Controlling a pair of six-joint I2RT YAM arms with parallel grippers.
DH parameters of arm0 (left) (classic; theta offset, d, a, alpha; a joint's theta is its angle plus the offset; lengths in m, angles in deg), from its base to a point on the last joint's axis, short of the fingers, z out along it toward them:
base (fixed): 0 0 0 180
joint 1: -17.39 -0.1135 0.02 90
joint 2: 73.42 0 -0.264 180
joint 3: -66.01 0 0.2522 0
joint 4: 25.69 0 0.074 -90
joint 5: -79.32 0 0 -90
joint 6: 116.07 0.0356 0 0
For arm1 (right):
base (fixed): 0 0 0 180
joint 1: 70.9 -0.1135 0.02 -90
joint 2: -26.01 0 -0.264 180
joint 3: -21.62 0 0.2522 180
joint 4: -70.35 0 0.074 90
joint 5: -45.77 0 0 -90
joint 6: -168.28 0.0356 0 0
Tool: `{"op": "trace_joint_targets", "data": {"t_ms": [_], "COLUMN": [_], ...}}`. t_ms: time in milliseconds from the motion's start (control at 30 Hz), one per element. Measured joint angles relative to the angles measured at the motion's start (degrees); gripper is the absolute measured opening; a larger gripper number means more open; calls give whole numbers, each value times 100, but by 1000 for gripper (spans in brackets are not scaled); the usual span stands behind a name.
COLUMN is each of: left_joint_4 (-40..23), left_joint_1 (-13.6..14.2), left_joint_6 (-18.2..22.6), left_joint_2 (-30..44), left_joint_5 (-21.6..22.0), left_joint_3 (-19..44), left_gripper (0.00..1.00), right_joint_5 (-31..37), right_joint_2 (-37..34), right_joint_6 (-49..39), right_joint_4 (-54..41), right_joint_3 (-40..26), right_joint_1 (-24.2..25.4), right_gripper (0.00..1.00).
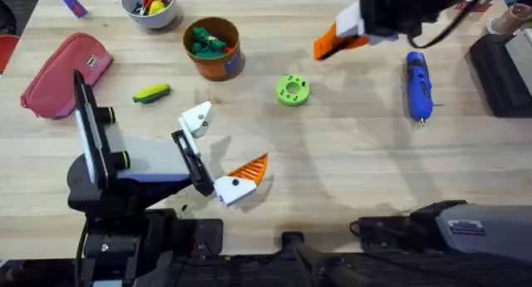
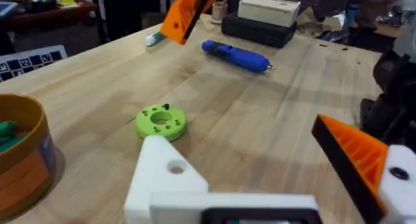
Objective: Pick up the gripper from the table and insert it into the empty holder that is missing its gripper. Then pick up a screw, insert it into the mounting hole, and use the screwdriver to tighten it. Finally, clean up the table by picking up the vegetable and placing it into the bucket.
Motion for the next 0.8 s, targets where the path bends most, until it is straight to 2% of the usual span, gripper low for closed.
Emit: {"op": "trace_joint_targets", "data": {"t_ms": [167, 333, 667, 800], "left_joint_4": [0, 0, 0, 2], "left_joint_1": [0, 0, 0, 0], "left_joint_6": [0, 0, 0, 1], "left_joint_2": [0, -1, -1, -1], "left_joint_5": [0, 0, 2, 15], "left_joint_3": [0, 0, 0, 0], "left_gripper": [987, 987, 987, 988], "right_joint_5": [-1502, -2978, -5923, -6666], "right_joint_2": [247, 270, 232, -16], "right_joint_6": [-156, -422, -640, -468], "right_joint_4": [87, 494, 2576, 3163], "right_joint_3": [103, 623, 2350, 2777], "right_joint_1": [336, 573, 819, 793], "right_gripper": [9, 9, 9, 9]}}
